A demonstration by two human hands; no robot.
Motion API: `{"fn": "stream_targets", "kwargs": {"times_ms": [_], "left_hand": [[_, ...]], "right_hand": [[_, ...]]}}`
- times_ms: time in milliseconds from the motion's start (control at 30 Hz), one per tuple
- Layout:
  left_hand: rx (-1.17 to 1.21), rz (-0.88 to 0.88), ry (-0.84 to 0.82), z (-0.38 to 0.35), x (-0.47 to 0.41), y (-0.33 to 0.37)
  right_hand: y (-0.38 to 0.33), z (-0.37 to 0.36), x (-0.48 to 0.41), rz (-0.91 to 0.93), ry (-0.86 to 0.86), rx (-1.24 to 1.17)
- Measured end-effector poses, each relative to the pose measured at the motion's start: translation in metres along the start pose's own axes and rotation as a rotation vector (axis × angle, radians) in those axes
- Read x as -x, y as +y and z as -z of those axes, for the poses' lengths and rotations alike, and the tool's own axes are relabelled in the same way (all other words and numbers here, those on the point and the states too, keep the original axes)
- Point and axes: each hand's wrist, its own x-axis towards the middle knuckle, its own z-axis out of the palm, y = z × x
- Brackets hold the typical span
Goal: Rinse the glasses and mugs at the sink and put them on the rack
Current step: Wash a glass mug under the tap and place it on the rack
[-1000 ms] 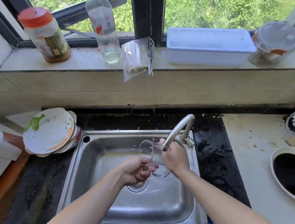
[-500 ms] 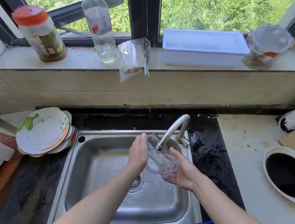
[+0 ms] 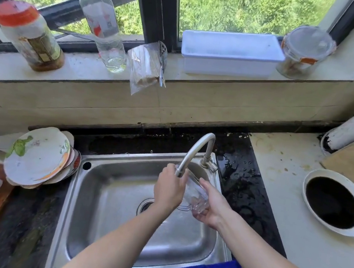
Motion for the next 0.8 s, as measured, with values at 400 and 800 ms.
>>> {"fn": "stream_targets", "kwargs": {"times_ms": [400, 800], "left_hand": [[0.683, 0.442, -0.465, 0.032, -0.014, -0.003], [0.820, 0.665, -0.384, 0.028, -0.009, -0.026]], "right_hand": [[-0.007, 0.008, -0.005, 0.379, 0.058, 0.315], [0.002, -0.003, -0.004, 0.786, 0.142, 0.798]]}}
